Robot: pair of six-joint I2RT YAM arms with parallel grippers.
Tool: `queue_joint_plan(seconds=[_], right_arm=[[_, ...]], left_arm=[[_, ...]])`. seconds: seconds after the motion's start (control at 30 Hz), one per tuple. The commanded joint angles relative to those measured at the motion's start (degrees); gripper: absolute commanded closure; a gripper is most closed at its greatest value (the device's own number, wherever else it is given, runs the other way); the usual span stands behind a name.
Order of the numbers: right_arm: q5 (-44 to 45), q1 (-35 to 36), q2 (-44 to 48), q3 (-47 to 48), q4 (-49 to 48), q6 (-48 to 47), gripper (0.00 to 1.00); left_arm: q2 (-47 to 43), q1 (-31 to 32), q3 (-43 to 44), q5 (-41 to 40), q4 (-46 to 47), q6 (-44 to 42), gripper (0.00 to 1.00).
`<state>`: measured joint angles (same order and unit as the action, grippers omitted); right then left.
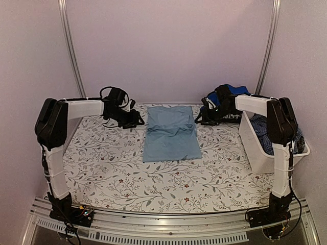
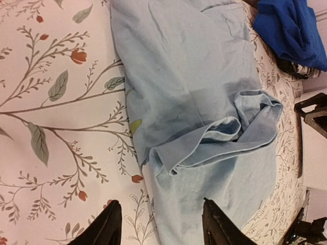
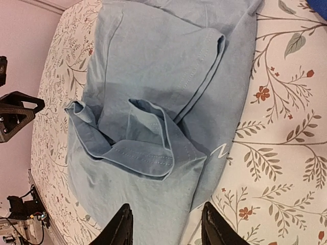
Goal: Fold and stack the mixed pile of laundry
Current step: Fold the rectangle-folded T-shirt at the center of the board, then smooth out the 2/3-rectangle-folded T-shirt at the center of the board.
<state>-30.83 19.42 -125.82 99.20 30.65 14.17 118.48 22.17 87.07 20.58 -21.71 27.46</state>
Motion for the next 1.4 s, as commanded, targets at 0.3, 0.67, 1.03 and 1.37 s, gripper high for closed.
queue_joint_plan(seconds=[0.3,0.67,1.03,1.37], right_arm=[[-8.12,9.70,1.37,-3.40,-3.52,0.51,0.70],[-8.10,7.79,-14.00,11.57,-5.18,3.48,0.71],[-6.87,1.96,-14.78,13.39,-3.81,5.24,0.67],[-7.23,2.04,3.56,-8.99,-1.71,2.11,0.65]], left_arm=[[-0.56,3.75,-4.96,8.65,6.13,-2.81,0.71],[16.07,3.05,13.70,7.07,3.94,-1.32,0.72],[20.20,-1.88,28.43,1.31,-2.69,-1.66,0.56],[-3.87,-1.75,-6.27,3.01,2.22,-2.75,0.53]])
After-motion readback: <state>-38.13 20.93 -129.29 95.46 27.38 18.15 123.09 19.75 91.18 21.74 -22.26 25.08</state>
